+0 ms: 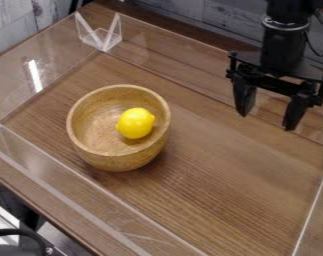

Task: Put the lemon in the brown bowl

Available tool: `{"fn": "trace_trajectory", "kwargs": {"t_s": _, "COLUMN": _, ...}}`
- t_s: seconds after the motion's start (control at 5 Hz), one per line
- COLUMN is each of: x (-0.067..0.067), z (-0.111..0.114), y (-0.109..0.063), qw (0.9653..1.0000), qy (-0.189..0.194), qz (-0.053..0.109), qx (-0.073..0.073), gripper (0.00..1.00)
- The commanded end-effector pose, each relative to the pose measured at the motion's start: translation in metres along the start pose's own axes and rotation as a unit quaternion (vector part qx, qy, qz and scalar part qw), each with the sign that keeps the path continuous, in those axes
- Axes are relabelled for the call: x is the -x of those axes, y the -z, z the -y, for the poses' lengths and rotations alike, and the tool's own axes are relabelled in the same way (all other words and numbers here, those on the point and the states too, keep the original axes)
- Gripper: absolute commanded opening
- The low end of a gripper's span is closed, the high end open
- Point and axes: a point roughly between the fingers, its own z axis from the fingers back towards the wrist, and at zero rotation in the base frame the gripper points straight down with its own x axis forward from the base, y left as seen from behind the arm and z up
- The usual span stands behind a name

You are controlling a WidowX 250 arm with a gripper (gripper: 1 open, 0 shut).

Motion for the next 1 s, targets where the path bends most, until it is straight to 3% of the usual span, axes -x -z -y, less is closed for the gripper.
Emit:
{"fn": "trace_trajectory", "kwargs": {"t_s": 0.0, "x": -0.005, "z": 0.001, "y": -0.021, "qw": 0.9993, "qy": 0.000, "qz": 0.035, "qx": 0.007, "gripper": 1.00}}
{"fn": "trace_trajectory", "kwargs": {"t_s": 0.2, "x": -0.005, "z": 0.000, "y": -0.019, "qw": 0.9994, "qy": -0.002, "qz": 0.033, "qx": 0.008, "gripper": 1.00}}
{"fn": "trace_trajectory", "kwargs": {"t_s": 0.8, "x": 0.001, "z": -0.009, "y": -0.002, "qw": 0.9992, "qy": 0.039, "qz": -0.002, "qx": 0.000, "gripper": 1.00}}
